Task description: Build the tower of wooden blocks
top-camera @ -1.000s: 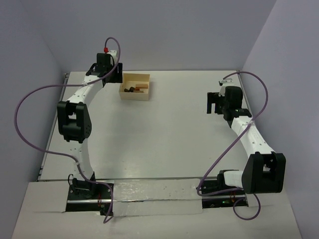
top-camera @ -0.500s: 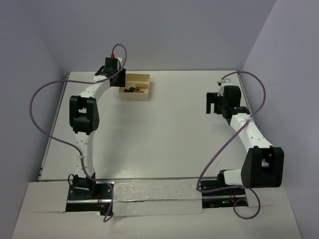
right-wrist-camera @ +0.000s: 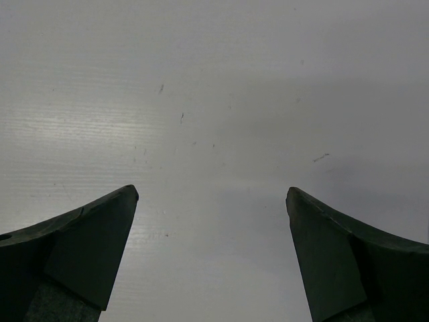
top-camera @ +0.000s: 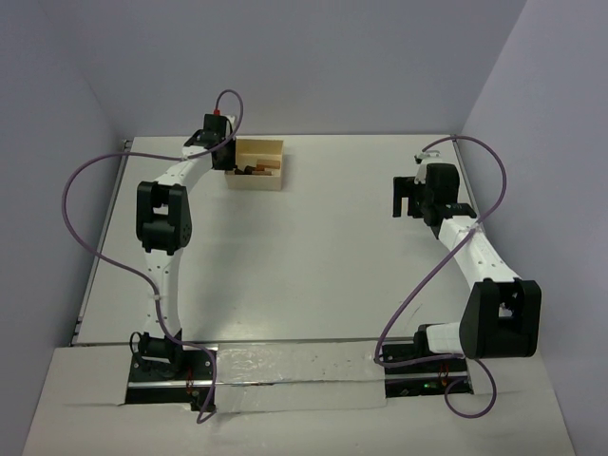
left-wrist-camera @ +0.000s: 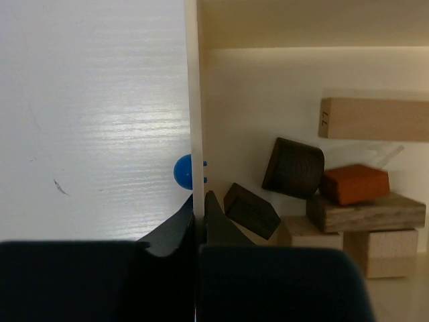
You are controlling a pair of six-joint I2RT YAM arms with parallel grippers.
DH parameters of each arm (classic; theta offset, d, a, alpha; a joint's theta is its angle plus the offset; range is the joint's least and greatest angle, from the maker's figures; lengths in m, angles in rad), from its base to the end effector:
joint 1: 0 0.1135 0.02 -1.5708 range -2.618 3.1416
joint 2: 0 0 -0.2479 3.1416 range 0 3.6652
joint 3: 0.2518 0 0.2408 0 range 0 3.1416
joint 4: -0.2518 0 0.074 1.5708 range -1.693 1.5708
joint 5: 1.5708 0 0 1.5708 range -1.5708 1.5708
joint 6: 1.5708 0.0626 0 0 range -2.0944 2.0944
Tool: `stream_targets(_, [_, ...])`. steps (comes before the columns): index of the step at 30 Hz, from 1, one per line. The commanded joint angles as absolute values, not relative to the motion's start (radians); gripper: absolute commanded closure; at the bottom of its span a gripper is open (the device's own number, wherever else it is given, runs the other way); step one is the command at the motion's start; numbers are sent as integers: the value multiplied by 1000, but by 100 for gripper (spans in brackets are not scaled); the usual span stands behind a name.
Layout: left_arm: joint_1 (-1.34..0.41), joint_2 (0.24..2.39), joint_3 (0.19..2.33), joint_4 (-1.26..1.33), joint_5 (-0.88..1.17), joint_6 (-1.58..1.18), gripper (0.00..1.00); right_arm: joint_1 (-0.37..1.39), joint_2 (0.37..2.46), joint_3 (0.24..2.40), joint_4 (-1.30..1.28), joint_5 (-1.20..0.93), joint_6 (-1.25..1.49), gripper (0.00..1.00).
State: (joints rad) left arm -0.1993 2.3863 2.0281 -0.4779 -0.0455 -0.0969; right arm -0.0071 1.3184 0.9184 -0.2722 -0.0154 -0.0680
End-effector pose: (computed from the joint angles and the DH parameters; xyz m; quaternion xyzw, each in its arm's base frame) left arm 0.5215 -0.1024 0.1565 0.0396 0.9322 -0.0320 0.3583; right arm 0.3031 -0.0012 0.2329 -0.0308 0.9002 -0.0094 0.4343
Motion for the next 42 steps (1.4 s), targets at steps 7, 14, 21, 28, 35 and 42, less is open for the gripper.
stream_targets(7, [-211,2154,1972,-485,-120,-83,100,-5,1182,945,-299,-5,-65,0])
stream_targets(14, [-301,1874,1737,-388,-332,97,100,-5,1086,912,-317,-6,-69,0])
stream_targets(21, [-502,1610,1333,-119,-637,365,100,-6,1030,883,-326,-27,-61,0])
stream_targets(28, [-640,1469,1127,92,-824,575,100,-13,1009,871,-328,-41,-54,0])
stream_targets(35, [-756,1415,910,369,-990,841,100,-17,994,848,-316,-42,-55,0])
stream_targets(42, [-908,1417,649,1023,-1048,1343,100,-18,1009,859,-321,-43,-49,0])
